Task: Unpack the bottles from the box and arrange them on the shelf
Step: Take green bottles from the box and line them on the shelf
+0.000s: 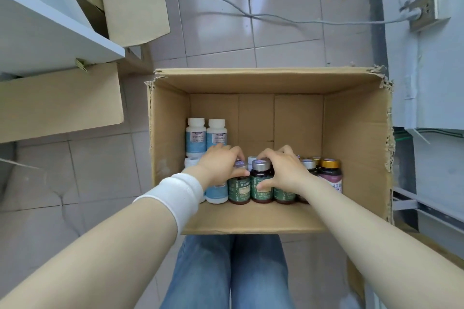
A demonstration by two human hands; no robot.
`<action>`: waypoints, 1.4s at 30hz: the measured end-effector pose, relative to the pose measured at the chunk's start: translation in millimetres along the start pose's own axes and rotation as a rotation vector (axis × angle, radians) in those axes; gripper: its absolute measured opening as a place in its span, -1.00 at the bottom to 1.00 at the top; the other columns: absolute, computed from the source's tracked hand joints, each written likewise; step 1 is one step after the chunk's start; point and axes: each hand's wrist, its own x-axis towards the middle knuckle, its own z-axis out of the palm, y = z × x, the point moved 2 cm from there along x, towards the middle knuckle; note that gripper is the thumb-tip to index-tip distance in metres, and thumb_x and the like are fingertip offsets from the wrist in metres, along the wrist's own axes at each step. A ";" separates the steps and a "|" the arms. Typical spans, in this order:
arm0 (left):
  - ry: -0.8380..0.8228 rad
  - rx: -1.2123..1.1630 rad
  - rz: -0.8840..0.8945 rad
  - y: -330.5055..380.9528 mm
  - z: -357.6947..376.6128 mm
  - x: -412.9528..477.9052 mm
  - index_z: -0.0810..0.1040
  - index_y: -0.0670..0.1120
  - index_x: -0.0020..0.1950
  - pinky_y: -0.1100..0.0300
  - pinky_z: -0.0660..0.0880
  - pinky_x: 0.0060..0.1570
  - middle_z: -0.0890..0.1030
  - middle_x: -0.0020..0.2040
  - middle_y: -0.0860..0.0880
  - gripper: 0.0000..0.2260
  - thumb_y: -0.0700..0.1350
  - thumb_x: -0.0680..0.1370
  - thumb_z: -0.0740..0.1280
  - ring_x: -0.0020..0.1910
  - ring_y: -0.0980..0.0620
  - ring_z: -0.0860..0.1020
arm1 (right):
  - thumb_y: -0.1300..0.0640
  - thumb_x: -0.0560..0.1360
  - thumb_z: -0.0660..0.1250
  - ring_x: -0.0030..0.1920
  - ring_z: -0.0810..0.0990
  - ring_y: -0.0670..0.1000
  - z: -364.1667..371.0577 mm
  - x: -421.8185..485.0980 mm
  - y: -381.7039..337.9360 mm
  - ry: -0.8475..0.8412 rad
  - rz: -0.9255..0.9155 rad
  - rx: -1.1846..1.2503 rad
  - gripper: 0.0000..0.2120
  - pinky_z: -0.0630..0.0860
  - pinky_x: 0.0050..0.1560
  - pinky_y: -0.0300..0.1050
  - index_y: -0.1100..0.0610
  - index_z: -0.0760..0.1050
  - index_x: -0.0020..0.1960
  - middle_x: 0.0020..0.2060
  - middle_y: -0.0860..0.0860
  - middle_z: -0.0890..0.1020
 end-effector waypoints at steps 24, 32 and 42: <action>0.267 -1.092 0.425 175.2 -164.9 -236.4 0.53 0.06 0.04 -0.10 0.45 0.21 0.61 0.01 -0.01 -0.89 0.02 0.55 0.28 0.06 -0.02 0.55 | 0.29 0.47 0.32 -0.04 0.59 0.06 -51.3 -314.9 -69.8 0.694 -0.106 1.611 -0.69 0.52 0.06 0.03 0.14 0.40 0.18 0.00 0.10 0.59; -0.105 -1.065 0.673 267.7 -130.2 -352.8 0.37 -0.14 0.11 -0.07 0.58 -0.03 0.60 -0.05 -0.14 -0.77 0.01 0.62 0.12 -0.12 -0.05 0.62 | 0.19 0.36 0.31 -0.03 0.61 0.12 33.6 -446.3 -107.2 1.039 -0.292 1.956 -0.57 0.50 0.13 0.14 0.11 0.37 0.23 -0.03 0.12 0.62; -0.442 -0.772 0.946 415.5 -1.4 -520.8 0.43 -0.09 0.00 0.03 0.58 -0.05 0.63 -0.13 -0.03 -0.83 0.00 0.60 0.17 -0.27 0.09 0.66 | -0.05 -0.02 0.66 -0.05 0.67 0.05 171.5 -642.1 -89.7 1.546 -0.366 1.918 -0.15 0.62 -0.04 -0.06 0.18 0.48 0.18 -0.02 0.09 0.68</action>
